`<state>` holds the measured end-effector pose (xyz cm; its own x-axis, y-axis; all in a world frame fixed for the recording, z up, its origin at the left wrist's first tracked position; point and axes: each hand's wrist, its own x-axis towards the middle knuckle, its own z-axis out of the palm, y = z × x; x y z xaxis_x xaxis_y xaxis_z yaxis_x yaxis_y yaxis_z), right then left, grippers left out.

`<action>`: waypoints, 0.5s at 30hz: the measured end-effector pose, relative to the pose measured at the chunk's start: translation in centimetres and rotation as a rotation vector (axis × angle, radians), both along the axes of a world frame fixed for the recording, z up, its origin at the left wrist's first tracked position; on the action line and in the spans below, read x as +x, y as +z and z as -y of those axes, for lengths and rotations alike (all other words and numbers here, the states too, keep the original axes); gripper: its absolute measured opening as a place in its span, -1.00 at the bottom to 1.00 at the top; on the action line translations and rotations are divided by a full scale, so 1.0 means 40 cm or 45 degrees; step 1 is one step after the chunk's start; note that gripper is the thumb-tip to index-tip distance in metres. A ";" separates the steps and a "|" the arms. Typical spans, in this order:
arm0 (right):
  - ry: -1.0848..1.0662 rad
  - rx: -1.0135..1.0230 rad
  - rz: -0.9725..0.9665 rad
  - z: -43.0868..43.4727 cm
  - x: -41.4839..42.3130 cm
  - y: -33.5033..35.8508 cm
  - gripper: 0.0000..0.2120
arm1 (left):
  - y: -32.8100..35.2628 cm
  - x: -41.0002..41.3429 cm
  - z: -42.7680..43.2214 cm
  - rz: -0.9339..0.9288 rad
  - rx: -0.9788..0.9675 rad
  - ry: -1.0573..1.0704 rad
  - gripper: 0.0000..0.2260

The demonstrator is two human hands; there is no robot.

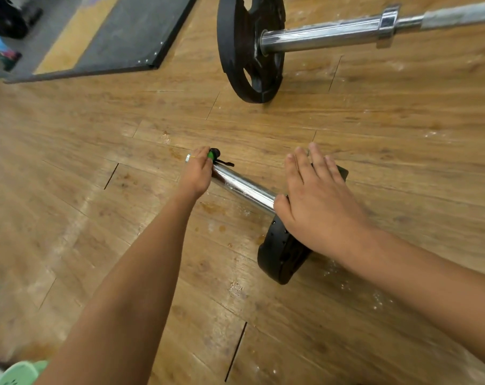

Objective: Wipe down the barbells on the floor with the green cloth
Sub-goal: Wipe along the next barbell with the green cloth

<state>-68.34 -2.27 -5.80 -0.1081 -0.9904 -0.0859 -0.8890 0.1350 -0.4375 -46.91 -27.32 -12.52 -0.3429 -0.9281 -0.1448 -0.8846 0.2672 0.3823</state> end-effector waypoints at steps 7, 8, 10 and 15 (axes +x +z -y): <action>0.016 0.026 0.117 0.020 -0.040 -0.008 -0.36 | -0.007 -0.001 0.008 0.009 0.013 -0.055 -0.59; 0.018 0.046 0.135 0.025 -0.049 -0.007 -0.36 | 0.002 0.006 0.018 0.002 0.051 -0.065 -0.58; 0.022 0.091 0.153 0.034 -0.068 -0.004 -0.35 | 0.014 -0.010 0.053 0.016 0.103 -0.007 -0.58; -0.051 0.106 0.056 0.042 -0.094 0.019 -0.37 | -0.006 -0.093 0.052 0.047 -0.020 0.030 -0.61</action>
<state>-72.12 -3.95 -5.02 -0.1415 -0.9746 -0.1734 -0.8625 0.2074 -0.4616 -50.63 -29.41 -12.77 -0.3157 -0.9381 -0.1424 -0.9041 0.2519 0.3451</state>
